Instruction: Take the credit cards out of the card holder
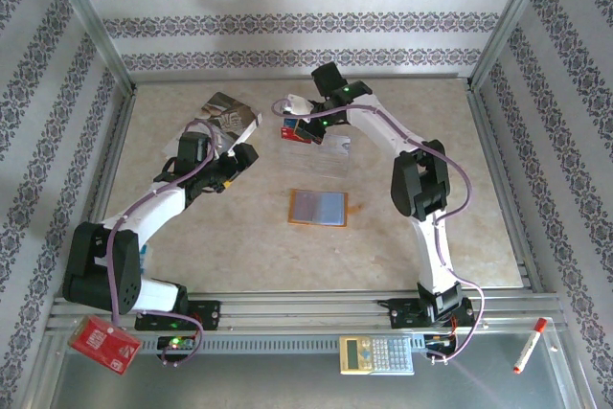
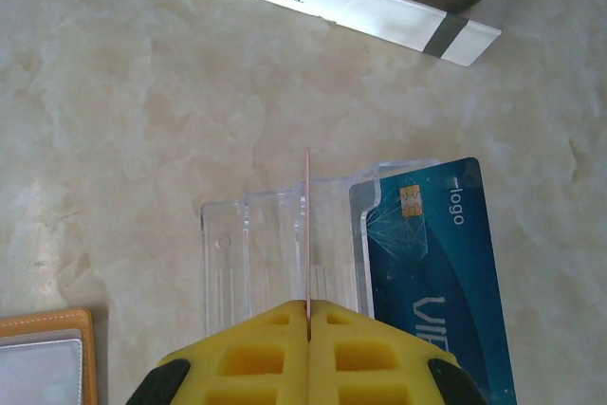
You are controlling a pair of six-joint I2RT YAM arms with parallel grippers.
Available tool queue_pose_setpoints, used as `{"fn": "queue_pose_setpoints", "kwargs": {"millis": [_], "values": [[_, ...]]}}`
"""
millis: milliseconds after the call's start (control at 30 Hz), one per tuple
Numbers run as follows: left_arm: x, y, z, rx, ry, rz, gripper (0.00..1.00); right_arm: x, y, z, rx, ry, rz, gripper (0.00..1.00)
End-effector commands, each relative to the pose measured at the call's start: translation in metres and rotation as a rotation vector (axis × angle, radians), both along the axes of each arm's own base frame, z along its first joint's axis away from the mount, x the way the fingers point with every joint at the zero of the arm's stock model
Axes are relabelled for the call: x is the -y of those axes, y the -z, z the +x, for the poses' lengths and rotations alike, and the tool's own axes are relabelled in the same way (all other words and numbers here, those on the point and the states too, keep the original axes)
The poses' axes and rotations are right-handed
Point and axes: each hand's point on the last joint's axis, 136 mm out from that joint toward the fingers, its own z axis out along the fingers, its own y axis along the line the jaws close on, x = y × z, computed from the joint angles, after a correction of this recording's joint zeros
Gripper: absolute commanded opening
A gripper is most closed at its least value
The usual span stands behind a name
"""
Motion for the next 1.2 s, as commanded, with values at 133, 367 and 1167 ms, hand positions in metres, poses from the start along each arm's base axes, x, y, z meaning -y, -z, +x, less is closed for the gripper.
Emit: {"fn": "queue_pose_setpoints", "kwargs": {"millis": [133,367,1167], "values": [[-0.004,0.001,-0.006,-0.014,-0.001,-0.007,1.0,-0.001,0.006,0.001,-0.012,-0.044,-0.004,0.0],[-0.004,-0.001,-0.007,-0.012,0.001,-0.011,1.0,0.002,0.013,0.006,-0.012,-0.036,-0.021,0.0],[-0.004,-0.001,-0.008,-0.015,-0.002,-0.022,1.0,0.007,0.022,0.005,-0.073,-0.041,-0.015,0.06]]}}
